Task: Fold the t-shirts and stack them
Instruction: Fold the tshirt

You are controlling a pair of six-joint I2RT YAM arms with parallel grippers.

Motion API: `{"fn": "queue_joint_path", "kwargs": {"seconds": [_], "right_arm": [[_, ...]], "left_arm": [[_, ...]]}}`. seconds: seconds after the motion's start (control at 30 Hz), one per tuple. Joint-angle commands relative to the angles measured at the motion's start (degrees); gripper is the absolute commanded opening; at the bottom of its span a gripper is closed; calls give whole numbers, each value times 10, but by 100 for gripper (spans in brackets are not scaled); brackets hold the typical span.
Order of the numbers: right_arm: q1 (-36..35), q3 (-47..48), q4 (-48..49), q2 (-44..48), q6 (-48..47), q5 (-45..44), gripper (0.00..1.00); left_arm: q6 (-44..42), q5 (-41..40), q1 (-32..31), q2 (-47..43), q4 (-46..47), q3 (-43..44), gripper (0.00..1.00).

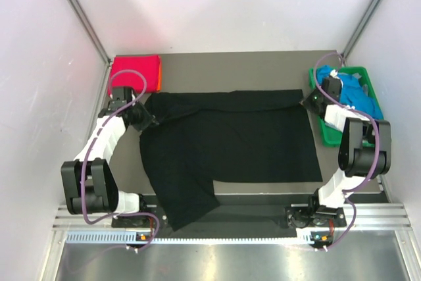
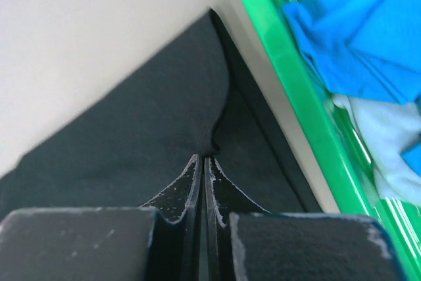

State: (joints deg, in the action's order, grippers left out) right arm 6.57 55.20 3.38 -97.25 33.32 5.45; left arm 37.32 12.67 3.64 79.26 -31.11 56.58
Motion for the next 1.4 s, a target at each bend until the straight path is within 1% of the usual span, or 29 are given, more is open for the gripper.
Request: {"fn": "queue_joint_path", "kwargs": {"seconds": [0.0, 0.17, 0.37, 0.47, 0.7, 0.9, 0.97, 1.1, 1.23, 1.37], "right_arm": [[9, -14, 14, 28, -14, -12, 0], [10, -21, 7, 26, -18, -20, 0], [10, -8, -12, 51, -22, -37, 0], [10, -5, -22, 63, -24, -40, 0], [11, -26, -32, 91, -28, -52, 0], [11, -37, -49, 91, -38, -52, 0], [11, -43, -50, 87, -38, -52, 0], [10, -48, -45, 69, -41, -52, 0], [11, -35, -43, 50, -41, -66, 0], [11, -33, -47, 47, -43, -70, 0]], "left_arm": [[-7, 10, -1, -34, 1, -27, 0], [-1, 28, 0, -40, -6, -41, 0], [-8, 3, -1, -68, -45, 1, 0], [-15, -2, -1, -81, -55, 5, 0], [-15, 4, -2, -101, -59, -30, 0], [-22, -8, -1, -122, -68, -57, 0], [-18, 1, -2, -128, -65, -72, 0], [1, 45, -2, -154, -51, -110, 0], [-2, 27, -6, -171, -56, -146, 0], [-7, 26, -7, -173, -55, -150, 0]]}}
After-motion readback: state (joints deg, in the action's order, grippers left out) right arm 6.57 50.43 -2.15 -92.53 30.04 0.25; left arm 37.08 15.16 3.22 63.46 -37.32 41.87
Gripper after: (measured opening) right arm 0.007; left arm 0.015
